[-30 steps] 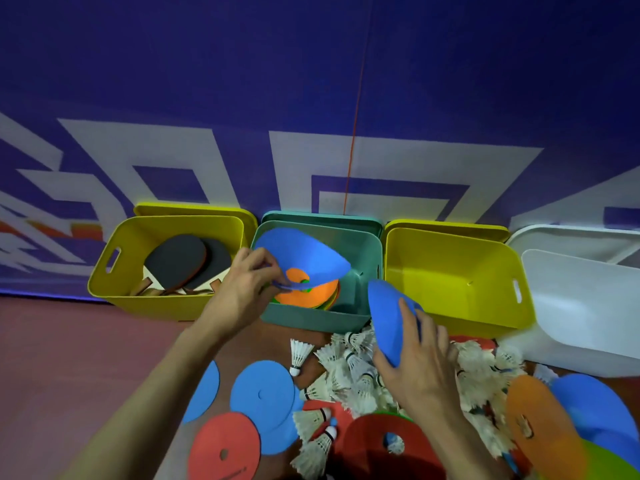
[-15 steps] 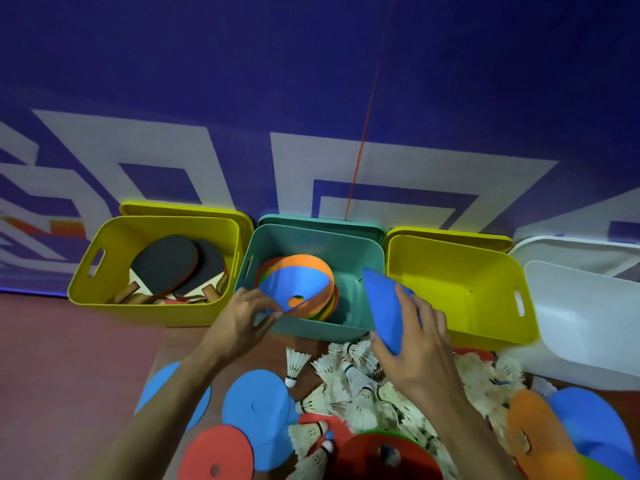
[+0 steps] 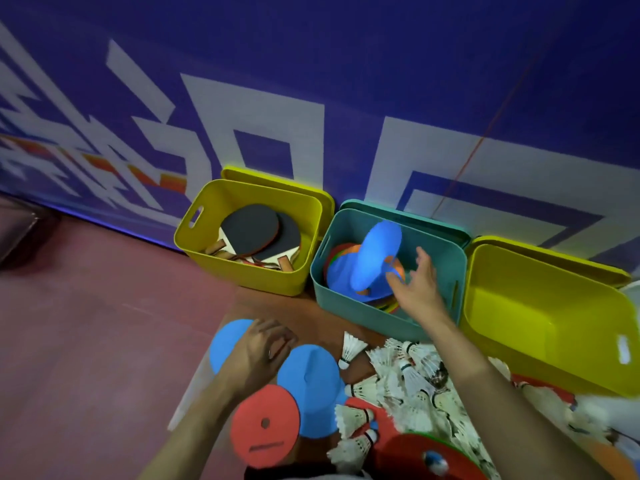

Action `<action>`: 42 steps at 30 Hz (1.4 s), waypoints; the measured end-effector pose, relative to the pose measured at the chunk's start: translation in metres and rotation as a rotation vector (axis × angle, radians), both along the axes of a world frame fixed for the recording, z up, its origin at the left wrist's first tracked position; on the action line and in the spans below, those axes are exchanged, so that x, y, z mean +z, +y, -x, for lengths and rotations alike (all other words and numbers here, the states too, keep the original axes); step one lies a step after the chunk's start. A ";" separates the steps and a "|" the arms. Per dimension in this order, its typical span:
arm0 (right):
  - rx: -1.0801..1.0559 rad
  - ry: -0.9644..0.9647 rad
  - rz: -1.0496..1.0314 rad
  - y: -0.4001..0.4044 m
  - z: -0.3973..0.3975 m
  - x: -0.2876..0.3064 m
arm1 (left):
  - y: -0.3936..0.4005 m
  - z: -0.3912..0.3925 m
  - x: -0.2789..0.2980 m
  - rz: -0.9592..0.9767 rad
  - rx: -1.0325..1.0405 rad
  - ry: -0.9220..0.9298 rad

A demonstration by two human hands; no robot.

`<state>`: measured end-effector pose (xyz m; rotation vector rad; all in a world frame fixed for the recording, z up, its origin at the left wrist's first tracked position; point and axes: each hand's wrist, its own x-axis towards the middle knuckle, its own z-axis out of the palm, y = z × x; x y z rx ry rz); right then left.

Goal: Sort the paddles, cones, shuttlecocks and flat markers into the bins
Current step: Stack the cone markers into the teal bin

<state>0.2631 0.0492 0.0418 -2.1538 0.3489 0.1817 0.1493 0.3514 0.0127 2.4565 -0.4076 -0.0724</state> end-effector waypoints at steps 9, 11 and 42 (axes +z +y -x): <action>-0.083 -0.112 0.095 -0.079 0.153 -0.012 | -0.065 0.009 -0.021 0.028 -0.264 0.017; -0.151 -0.100 0.159 -0.107 0.190 -0.020 | -0.093 0.015 -0.029 -0.005 -0.358 0.018; 0.022 -0.140 0.267 -0.151 0.246 -0.010 | -0.180 0.057 -0.006 -0.248 -0.214 0.092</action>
